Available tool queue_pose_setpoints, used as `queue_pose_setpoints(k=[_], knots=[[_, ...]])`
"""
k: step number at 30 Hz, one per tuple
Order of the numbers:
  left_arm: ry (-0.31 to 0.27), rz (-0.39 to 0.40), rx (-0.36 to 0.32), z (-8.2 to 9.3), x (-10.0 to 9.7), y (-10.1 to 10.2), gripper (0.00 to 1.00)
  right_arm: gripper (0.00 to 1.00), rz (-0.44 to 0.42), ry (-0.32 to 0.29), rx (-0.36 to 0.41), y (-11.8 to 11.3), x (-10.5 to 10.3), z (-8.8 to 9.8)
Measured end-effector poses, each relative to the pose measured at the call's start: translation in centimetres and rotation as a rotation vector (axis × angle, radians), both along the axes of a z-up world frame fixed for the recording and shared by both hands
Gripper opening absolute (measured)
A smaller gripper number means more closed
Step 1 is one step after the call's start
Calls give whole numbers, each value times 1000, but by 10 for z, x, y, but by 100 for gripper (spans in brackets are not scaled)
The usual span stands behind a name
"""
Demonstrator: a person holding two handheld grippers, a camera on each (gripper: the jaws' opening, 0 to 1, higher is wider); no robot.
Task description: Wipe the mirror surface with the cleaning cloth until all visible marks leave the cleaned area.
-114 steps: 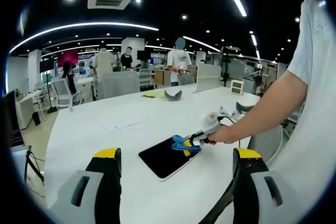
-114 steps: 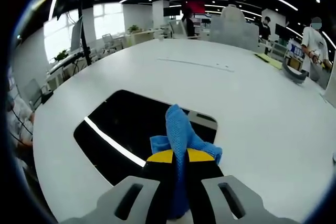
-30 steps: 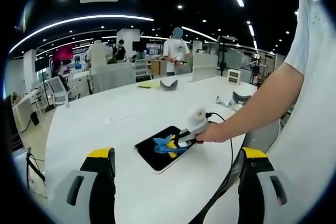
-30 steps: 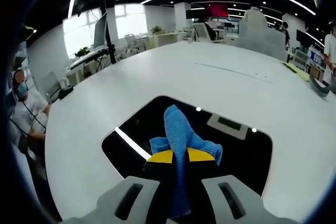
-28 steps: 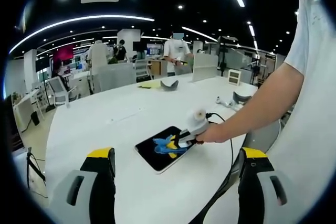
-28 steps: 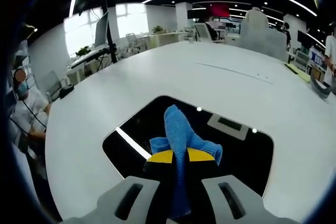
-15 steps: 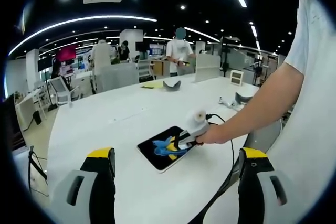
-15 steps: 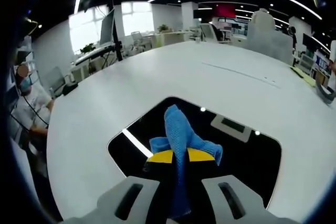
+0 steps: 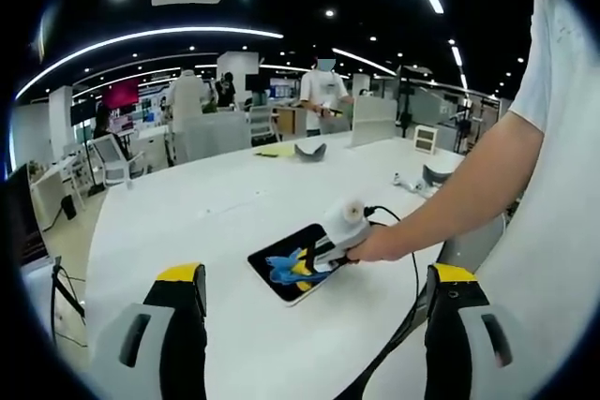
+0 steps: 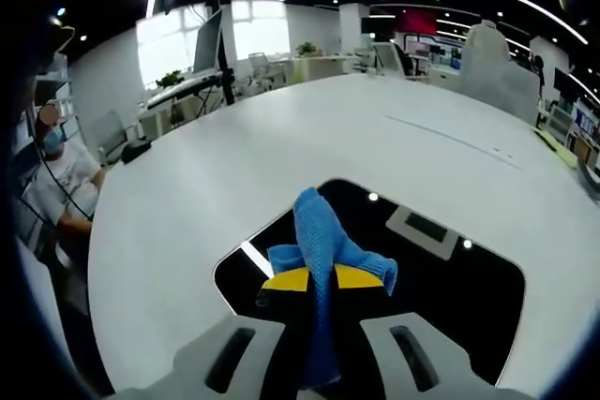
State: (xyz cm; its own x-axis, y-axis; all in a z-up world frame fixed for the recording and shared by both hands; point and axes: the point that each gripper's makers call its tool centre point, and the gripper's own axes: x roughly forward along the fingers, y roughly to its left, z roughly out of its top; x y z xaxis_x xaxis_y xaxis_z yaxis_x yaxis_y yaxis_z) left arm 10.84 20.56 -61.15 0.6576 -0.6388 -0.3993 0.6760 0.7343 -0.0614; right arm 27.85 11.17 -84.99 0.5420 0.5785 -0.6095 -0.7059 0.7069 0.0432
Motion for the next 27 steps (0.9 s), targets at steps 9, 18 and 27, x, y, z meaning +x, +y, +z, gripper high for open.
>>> queue_pose_setpoints(k=[9,18,27], knots=[[3,2,-1,-2,1,3,98,3,11,4,10,7,-2,0],[5,6,-8,-1,2,4,98,3,27,7,19,16,-5,0],[7,2,-6,-2,3,4,98,3,52,10,27,27,-10,2]])
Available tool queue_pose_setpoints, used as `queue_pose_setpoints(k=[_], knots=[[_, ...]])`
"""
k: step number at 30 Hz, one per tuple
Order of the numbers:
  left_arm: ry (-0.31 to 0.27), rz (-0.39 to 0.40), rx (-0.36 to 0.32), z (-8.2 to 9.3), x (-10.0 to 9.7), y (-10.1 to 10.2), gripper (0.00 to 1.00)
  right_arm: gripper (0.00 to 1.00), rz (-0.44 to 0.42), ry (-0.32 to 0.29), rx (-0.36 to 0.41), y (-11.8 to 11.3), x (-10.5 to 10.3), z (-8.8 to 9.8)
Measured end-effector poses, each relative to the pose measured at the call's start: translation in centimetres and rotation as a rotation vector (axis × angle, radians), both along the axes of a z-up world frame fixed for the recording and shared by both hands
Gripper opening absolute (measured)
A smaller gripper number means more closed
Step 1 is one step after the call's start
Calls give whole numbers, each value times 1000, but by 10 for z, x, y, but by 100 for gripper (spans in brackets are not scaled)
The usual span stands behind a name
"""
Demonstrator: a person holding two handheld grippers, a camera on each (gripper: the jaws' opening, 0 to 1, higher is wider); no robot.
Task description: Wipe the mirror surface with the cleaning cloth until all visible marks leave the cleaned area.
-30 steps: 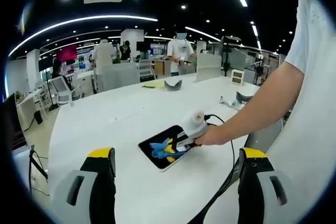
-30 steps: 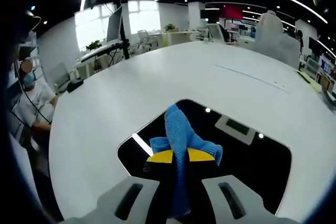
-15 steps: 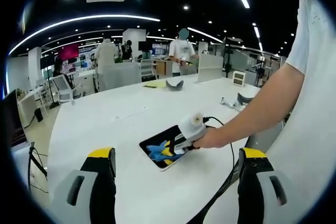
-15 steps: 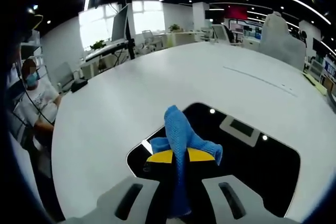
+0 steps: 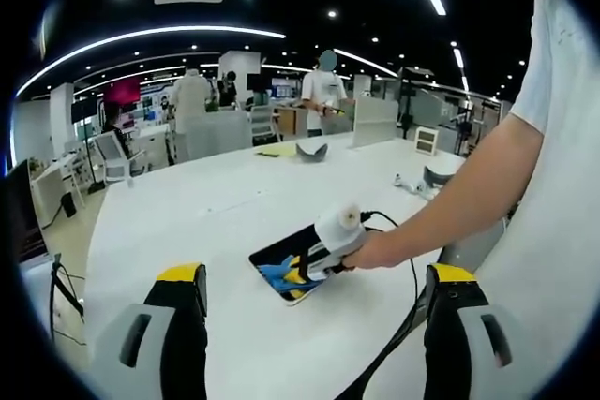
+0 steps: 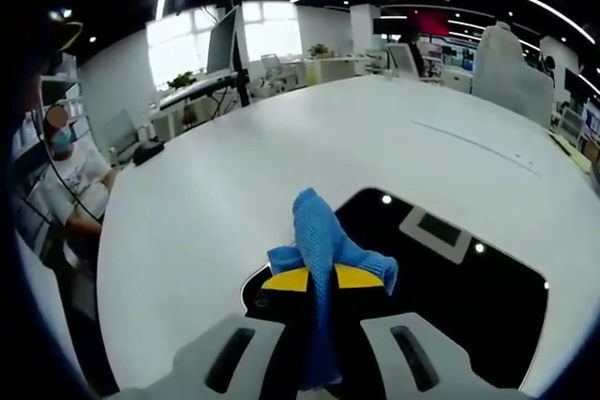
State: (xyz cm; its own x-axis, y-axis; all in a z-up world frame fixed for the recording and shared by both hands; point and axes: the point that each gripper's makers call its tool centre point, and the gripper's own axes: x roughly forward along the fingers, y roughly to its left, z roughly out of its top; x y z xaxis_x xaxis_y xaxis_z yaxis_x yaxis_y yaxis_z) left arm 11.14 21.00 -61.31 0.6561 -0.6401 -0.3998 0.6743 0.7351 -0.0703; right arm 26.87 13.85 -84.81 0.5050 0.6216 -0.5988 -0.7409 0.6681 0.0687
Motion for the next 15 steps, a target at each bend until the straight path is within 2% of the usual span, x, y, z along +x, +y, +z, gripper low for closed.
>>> queue_pose_setpoints(k=[15], knots=[[0,10,-7,0,4,3,98,3,33,5,0,8,-4,2]])
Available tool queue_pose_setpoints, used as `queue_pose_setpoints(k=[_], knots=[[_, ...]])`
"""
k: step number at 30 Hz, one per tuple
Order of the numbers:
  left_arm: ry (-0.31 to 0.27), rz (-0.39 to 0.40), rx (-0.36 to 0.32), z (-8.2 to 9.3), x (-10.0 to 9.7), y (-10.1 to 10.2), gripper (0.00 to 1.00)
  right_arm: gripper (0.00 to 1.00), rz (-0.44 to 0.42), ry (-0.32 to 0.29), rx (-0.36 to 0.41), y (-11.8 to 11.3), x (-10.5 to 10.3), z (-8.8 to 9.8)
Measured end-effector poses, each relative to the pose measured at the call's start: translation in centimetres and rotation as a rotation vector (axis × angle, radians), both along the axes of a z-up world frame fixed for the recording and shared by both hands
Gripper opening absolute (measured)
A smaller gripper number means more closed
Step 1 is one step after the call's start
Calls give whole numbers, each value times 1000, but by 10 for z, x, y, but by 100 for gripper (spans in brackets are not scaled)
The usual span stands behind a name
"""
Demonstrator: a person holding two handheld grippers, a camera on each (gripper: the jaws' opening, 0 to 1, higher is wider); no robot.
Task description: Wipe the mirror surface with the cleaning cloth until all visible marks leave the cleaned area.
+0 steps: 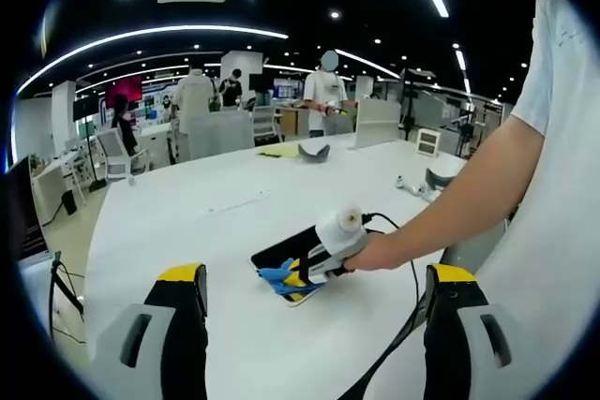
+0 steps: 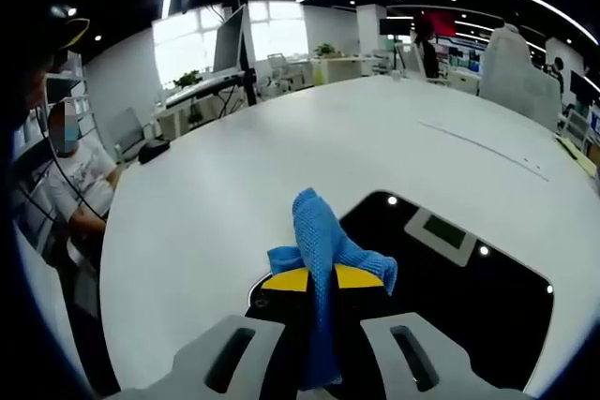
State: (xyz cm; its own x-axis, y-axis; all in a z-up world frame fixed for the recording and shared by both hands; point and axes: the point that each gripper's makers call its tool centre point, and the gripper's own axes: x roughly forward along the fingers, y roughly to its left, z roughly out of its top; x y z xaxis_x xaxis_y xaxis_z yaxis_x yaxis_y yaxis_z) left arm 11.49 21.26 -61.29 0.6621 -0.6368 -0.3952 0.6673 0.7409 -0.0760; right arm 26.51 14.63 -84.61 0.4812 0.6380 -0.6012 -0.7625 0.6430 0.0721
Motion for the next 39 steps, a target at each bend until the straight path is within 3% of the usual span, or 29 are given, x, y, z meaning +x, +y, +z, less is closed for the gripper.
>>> queue_pose_setpoints(k=[18,39], knots=[[-1,2,9,1,4,2,97,3,33,10,2,4,-2,0],[6,-1,10,-2,10,-15,97,3,90,30,38,5,-4,-1]])
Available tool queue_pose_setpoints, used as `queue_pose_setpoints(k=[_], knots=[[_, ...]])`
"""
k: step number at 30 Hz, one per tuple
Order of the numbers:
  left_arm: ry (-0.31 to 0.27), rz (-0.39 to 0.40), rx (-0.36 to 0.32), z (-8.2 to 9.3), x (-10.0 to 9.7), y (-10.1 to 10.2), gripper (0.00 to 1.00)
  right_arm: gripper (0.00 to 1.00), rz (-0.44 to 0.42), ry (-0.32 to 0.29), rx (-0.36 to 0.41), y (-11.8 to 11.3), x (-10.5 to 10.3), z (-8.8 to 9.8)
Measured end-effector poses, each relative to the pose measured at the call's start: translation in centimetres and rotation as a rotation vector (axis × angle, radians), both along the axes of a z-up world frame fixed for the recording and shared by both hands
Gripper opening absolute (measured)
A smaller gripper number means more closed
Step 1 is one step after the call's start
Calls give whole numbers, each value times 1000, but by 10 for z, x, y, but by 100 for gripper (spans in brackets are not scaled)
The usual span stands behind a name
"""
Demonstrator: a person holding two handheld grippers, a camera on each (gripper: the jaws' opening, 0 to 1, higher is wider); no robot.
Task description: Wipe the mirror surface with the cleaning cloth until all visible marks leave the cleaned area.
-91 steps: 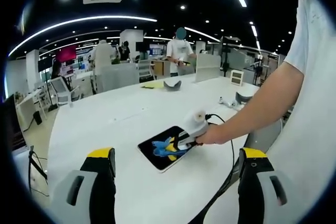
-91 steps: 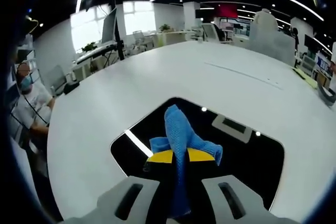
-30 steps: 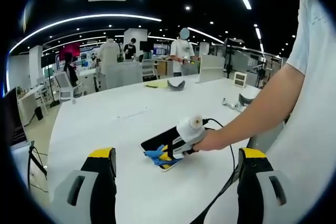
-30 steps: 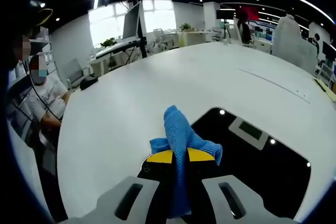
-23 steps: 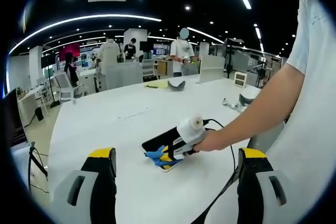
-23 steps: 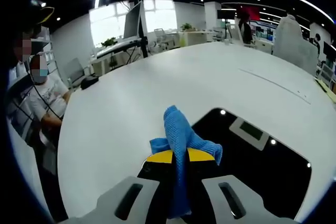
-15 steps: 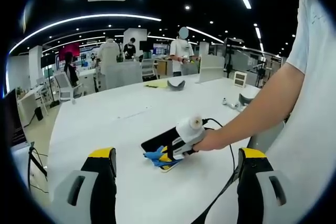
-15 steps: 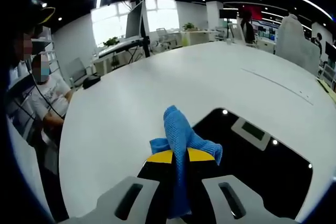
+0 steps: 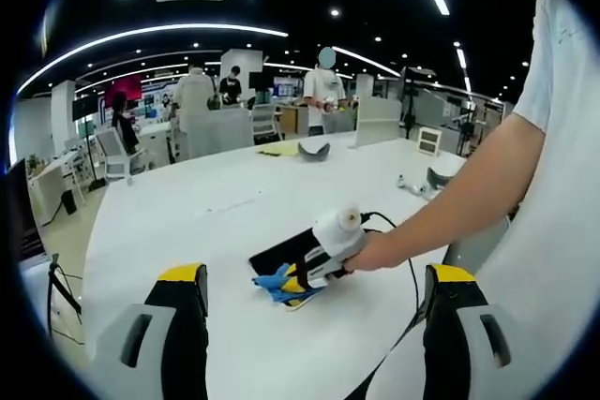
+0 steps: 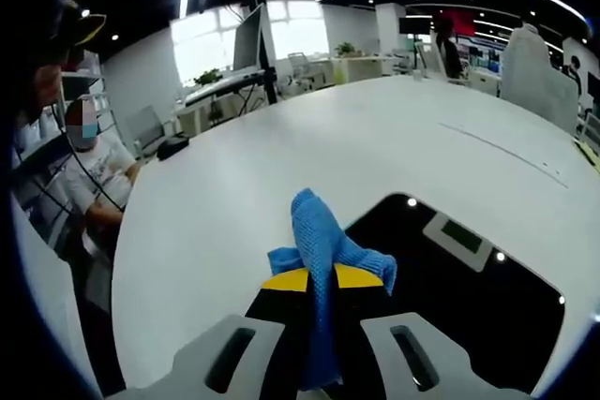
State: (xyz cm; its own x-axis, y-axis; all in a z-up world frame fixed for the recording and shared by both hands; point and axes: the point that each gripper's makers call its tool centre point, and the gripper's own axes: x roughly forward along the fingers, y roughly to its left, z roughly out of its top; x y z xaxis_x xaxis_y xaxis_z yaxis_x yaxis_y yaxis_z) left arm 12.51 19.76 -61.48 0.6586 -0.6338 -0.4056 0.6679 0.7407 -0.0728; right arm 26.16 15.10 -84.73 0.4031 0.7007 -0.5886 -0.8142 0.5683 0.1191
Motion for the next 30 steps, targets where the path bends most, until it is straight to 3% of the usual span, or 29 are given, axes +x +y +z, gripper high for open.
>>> queue_pose_setpoints(k=[15,30], knots=[[14,-22,8,-4,4,-16,97,2,60,-11,13,-4,-5,0],[22,-78,20,-4,8,-41,97,2,62,-10,30,-24,-10,1]])
